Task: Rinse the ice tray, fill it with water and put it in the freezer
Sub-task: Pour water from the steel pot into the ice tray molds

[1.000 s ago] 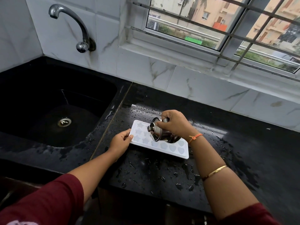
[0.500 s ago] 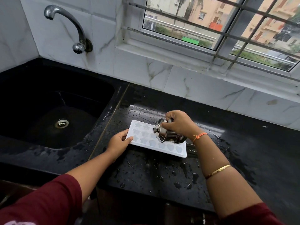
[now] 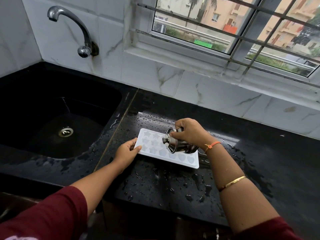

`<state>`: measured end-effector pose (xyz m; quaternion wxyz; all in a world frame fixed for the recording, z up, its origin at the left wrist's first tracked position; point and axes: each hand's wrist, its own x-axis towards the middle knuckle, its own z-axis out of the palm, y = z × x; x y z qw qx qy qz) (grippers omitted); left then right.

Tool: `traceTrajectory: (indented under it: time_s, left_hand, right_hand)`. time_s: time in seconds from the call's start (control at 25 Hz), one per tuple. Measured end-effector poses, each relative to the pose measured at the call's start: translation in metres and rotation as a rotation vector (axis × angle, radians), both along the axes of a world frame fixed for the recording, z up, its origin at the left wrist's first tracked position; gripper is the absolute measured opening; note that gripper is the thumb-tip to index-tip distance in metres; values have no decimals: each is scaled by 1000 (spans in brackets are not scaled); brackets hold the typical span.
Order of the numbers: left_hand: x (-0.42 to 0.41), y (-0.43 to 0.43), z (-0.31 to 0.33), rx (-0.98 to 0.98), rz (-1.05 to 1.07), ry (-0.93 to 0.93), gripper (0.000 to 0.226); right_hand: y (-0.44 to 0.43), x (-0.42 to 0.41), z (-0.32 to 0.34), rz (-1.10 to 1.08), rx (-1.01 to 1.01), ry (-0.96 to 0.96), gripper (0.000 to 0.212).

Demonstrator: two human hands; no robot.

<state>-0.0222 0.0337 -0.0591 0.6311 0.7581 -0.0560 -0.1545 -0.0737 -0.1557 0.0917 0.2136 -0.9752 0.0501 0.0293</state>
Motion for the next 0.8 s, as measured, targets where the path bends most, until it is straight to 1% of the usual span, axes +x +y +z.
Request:
traceTrajectory:
  time_s: [0.28, 0.6, 0.8]
  left_hand:
    - [0, 1, 1, 24, 1, -9, 45]
    - [1, 0, -1, 49, 6, -16, 43]
    - [3, -1, -4, 71, 15, -8, 43]
  right_hand:
    - [-4, 0, -4, -11, -13, -12, 43]
    - [-22, -7, -8, -105, 150, -53, 43]
    - [-32, -10, -7, -140, 110, -33, 42]
